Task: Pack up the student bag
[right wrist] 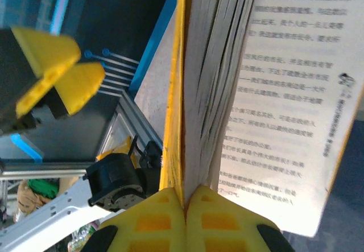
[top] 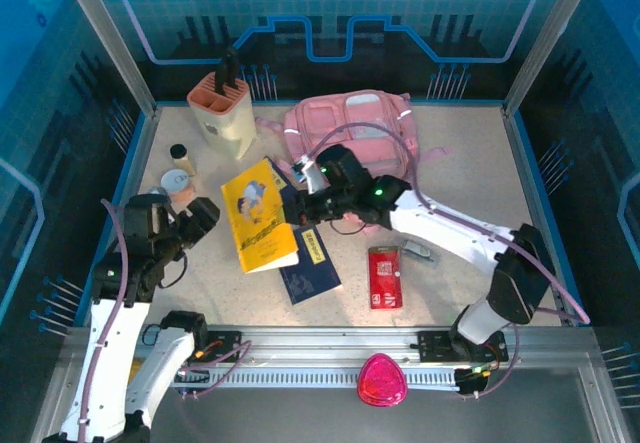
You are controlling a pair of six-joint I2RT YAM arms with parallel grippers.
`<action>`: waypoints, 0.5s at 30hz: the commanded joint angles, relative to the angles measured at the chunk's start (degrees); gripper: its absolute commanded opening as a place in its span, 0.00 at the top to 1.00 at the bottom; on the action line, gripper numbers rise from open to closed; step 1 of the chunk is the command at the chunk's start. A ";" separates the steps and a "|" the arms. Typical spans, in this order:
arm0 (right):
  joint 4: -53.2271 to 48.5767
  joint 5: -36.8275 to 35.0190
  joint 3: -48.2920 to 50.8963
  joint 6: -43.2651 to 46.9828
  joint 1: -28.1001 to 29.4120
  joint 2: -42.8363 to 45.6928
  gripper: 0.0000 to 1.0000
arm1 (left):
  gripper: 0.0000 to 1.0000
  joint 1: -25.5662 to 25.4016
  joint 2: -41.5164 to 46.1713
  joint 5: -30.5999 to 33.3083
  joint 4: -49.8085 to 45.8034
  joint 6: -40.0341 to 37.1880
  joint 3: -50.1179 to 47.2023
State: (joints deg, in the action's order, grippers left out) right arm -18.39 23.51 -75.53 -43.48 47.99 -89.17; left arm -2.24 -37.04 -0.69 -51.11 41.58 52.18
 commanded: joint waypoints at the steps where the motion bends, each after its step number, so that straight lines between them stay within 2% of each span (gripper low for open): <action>1: 1.17 4.92 1.82 1.73 -3.21 5.40 1.00 | 0.14 0.26 0.21 -14.80 6.05 -1.93 -2.14; 6: 1.73 8.43 6.18 1.07 -9.38 11.05 1.00 | 0.16 -1.33 -0.38 -22.85 18.75 3.49 -9.09; 12: 3.50 12.39 9.96 -0.44 -15.20 15.11 1.00 | 0.16 -14.32 -6.31 -18.63 32.84 7.15 -14.30; 15: 4.38 14.15 11.16 -1.26 -17.08 15.95 1.00 | 0.16 -17.80 -9.93 -20.27 46.85 12.36 -18.51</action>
State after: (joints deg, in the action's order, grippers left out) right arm -18.55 32.45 -64.82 -43.86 32.08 -75.46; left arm -17.98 -45.06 -18.63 -19.81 48.80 36.60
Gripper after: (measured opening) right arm 0.038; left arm 0.845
